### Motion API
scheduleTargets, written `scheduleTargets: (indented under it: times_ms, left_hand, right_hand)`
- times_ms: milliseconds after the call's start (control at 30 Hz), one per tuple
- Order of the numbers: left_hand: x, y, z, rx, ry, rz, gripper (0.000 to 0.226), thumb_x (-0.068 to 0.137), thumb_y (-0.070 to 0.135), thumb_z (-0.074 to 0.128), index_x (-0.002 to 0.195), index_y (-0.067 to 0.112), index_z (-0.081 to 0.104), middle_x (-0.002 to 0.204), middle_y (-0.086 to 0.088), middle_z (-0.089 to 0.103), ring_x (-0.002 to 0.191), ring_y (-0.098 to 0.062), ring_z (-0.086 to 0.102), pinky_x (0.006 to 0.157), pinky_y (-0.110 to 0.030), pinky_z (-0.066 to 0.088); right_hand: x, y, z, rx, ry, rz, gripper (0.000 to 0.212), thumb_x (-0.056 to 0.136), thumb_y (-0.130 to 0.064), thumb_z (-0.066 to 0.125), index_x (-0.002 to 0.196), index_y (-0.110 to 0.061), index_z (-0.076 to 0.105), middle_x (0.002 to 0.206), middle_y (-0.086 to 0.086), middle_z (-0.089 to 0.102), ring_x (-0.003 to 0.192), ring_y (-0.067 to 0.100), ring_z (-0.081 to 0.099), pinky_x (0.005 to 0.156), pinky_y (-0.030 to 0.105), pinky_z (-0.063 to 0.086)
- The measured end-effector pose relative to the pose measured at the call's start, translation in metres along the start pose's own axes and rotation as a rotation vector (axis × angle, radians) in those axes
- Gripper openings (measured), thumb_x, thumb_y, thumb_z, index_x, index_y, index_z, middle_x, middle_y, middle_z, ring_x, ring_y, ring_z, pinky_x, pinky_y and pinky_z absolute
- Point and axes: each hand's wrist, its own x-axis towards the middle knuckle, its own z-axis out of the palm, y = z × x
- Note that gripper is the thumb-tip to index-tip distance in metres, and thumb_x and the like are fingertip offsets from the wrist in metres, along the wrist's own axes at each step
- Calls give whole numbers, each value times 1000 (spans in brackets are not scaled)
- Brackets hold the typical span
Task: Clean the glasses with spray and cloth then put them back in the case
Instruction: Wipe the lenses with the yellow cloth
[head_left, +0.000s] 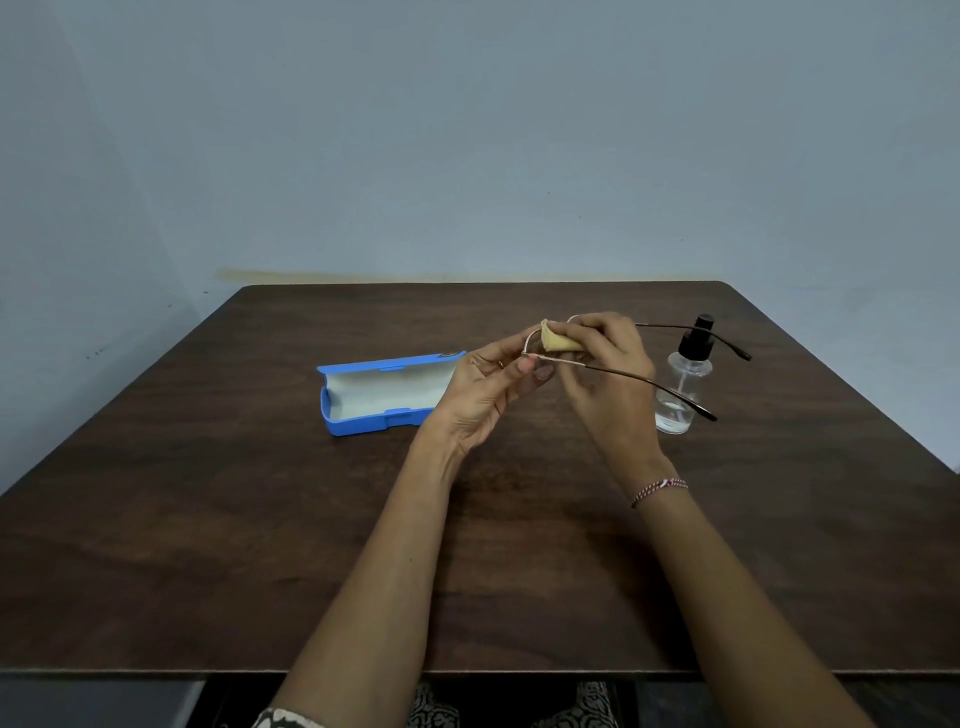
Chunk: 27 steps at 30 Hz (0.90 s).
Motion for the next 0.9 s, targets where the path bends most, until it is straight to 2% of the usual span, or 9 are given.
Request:
scheduleTargets:
  times_ms: [167, 300, 433, 600, 767, 900]
  left_hand:
    - [-1, 3, 0, -32, -13, 2, 56, 46, 27, 93, 97, 16, 75, 96, -4, 73, 91, -15, 70, 76, -25, 56]
    - [-1, 4, 3, -10, -14, 31, 55, 46, 29, 93, 98, 21, 75, 98, 0, 73, 92, -14, 69, 78, -25, 56]
    - [-1, 3, 2, -16, 7, 41, 55, 45, 32, 93, 96, 23, 76, 94, 1, 74, 89, -12, 70, 76, -23, 56]
    - [-2, 4, 3, -6, -7, 37, 56, 44, 33, 93, 96, 23, 76, 96, 1, 74, 89, -12, 70, 77, -23, 55]
    - [0, 8, -2, -52, 40, 74, 57, 42, 33, 94, 95, 24, 76, 93, 2, 74, 87, -9, 69, 70, -20, 56]
    - [-1, 7, -3, -52, 34, 70, 58, 41, 34, 94, 95, 24, 76, 92, 0, 74, 85, -10, 70, 72, -22, 56]
  right_hand:
    - [1, -2, 1, 10, -14, -66, 33, 78, 5, 62, 109, -4, 67, 100, 11, 59, 97, 15, 50, 89, 11, 38]
    - [0, 0, 2, 6, -4, -23, 30, 78, 5, 67, 106, -4, 68, 99, 11, 58, 94, 18, 54, 82, 11, 42]
    - [-2, 1, 4, 39, -6, -15, 29, 77, 2, 70, 105, -5, 69, 96, 10, 58, 89, 22, 59, 78, 21, 49]
    - [-1, -1, 5, 69, -12, -20, 35, 79, 7, 66, 112, -4, 67, 102, 13, 59, 96, 22, 59, 85, 25, 49]
    - [-2, -6, 6, 143, -74, -102, 26, 80, -2, 71, 106, -4, 69, 105, 10, 62, 101, 13, 59, 93, 21, 48]
    - [-1, -2, 6, 81, -43, -106, 21, 79, -5, 73, 100, -1, 70, 96, 11, 65, 91, 14, 61, 85, 22, 51]
